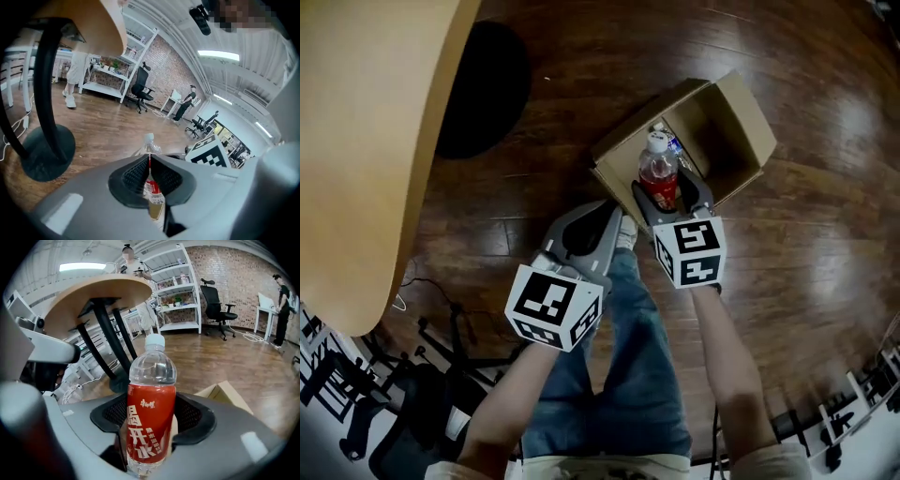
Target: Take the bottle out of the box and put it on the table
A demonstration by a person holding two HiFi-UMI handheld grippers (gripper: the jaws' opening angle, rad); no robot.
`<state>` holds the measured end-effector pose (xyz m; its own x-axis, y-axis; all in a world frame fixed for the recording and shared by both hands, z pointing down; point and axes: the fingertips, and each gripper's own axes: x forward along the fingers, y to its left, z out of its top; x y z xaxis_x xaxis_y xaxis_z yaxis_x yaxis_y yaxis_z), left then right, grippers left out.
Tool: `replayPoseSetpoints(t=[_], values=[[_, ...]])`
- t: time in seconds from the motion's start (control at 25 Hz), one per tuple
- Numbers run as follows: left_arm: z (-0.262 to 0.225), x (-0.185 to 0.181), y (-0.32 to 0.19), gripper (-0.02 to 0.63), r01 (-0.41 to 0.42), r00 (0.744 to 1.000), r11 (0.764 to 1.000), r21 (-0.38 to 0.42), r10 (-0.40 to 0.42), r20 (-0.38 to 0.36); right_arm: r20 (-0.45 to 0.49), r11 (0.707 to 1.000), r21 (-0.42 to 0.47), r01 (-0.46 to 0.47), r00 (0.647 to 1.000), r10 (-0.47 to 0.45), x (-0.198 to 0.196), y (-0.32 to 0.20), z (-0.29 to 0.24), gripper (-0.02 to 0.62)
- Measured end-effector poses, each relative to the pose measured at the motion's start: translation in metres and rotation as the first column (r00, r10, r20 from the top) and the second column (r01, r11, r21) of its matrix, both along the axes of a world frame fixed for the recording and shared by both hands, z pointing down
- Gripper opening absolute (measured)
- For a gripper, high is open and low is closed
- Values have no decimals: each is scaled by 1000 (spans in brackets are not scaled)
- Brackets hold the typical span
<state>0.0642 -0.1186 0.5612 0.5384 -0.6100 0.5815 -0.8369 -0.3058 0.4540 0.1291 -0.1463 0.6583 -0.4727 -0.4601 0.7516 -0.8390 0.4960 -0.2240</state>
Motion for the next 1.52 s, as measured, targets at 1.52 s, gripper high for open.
replayPoseSetpoints(t=[1.52], values=[[-354, -192, 134, 0, 353, 935, 843, 406, -316, -158, 82, 847, 506, 161, 969, -234, -212, 120, -457, 301]])
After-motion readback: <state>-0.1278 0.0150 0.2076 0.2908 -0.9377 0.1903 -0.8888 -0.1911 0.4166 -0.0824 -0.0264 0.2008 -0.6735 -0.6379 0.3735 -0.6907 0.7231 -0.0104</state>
